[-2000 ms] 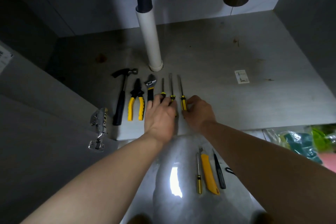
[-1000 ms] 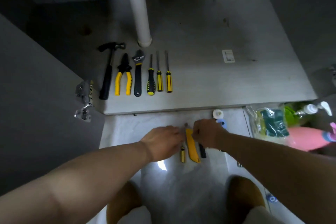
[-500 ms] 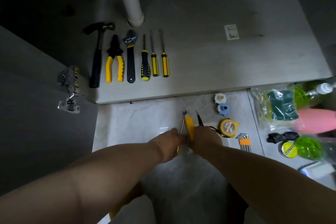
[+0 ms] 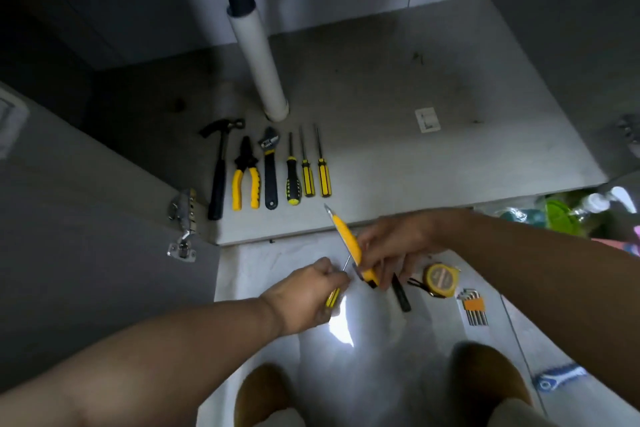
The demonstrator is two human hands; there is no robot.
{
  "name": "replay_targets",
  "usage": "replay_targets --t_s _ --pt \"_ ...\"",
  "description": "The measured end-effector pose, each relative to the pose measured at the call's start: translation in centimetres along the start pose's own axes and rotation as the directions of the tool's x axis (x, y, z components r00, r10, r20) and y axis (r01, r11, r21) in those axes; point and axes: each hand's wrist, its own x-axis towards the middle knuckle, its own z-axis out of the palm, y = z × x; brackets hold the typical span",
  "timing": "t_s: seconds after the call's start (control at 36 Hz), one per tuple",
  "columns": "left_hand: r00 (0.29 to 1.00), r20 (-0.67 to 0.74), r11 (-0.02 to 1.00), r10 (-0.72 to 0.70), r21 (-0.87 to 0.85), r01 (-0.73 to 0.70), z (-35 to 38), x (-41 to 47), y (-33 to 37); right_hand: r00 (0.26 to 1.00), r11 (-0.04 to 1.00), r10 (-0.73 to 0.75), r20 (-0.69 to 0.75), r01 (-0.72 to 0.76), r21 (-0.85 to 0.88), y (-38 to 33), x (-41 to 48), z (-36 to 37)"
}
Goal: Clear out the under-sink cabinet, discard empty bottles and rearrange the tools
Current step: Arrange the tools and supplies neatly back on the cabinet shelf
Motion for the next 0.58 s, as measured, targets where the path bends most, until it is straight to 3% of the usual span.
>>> replay_targets --t_s 0.06,0.14,0.19,0.28,0.36,0.58 --pt "0.996 -0.084 1.0 -0.018 -0.023 0.016 -1.8 0.0 0.3 0.987 0.99 -0.109 -0.118 0.118 0.079 -1.0 -1.6 -1.2" --pt "0.959 -0.273 0.987 -0.079 -0.159 0.036 -4.1 0.9 0.9 0.902 0.958 -0.189 -0.388 0.256 0.127 -1.8 -2.5 -2.8" --pt "0.917 -0.375 0.971 -0.135 -0.236 0.046 -5.5 2.0 1.1 0.815 0.955 -0.164 -0.556 0.272 0.117 -1.6 -2.2 -3.8" --pt "0.869 -0.464 0.976 -0.17 -0.198 0.085 -7.6 4.1 0.7 0.677 0.979 -0.112 -0.727 0.201 0.036 -0.4 -1.2 -5.4" --pt "0.834 -0.53 0.986 -0.15 -0.016 0.167 -9.3 6.3 0.0 0.581 0.997 -0.078 -0.81 0.051 -0.06 0.7 -0.1 -6.5" --pt "0.829 -0.537 0.95 -0.155 0.15 0.275 -10.7 11.0 -2.3 0.533 0.995 -0.076 -0.843 -0.019 -0.102 1.5 2.8 -7.1"
